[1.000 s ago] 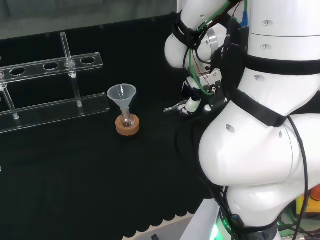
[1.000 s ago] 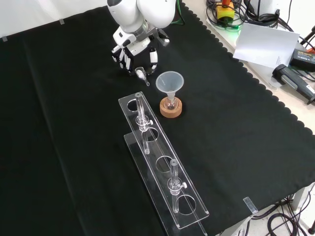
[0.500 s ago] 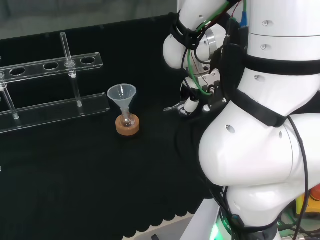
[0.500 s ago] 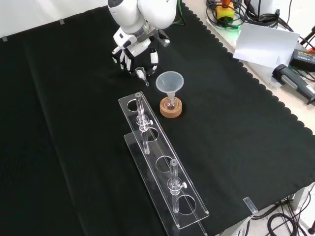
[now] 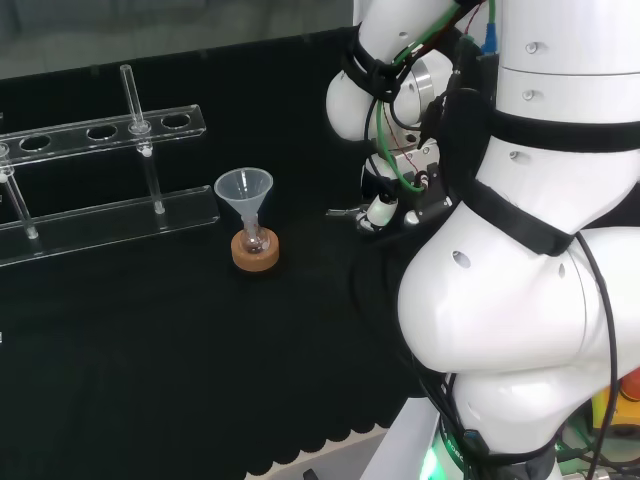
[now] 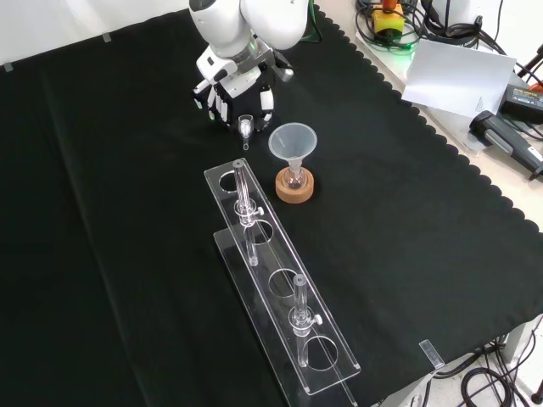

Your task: Pick up the weighing funnel.

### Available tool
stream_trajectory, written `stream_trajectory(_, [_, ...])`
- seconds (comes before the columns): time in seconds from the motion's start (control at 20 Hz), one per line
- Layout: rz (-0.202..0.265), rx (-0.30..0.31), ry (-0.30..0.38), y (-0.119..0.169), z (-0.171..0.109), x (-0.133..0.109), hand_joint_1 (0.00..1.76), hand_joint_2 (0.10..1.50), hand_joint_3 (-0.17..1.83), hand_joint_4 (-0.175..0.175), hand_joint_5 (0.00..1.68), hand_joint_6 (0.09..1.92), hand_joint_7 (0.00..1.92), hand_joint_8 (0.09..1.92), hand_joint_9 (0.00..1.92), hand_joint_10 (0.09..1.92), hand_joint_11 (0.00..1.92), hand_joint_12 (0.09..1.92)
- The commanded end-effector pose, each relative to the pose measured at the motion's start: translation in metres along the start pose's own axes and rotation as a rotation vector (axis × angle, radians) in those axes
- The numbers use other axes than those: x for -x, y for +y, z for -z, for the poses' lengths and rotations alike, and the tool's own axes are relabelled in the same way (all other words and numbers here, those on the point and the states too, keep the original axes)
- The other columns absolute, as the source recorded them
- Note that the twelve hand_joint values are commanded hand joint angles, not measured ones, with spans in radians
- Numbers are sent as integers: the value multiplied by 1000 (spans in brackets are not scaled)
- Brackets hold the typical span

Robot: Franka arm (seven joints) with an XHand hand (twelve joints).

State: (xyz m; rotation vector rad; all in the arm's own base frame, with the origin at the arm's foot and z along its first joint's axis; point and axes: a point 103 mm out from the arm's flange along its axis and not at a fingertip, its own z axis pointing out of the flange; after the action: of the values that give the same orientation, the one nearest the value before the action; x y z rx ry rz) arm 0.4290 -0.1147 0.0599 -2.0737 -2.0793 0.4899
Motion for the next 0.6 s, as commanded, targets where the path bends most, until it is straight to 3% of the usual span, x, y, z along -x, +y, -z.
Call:
stream_trajectory(0.05, [-1, 11, -2, -1, 1, -1, 874, 489, 636, 175, 1109, 512, 1127, 275, 772, 383, 0, 1311])
stream_trajectory(0.6, [-10, 48, 2, -2, 1, -2, 895, 491, 635, 175, 1199, 462, 1192, 275, 830, 358, 0, 1367])
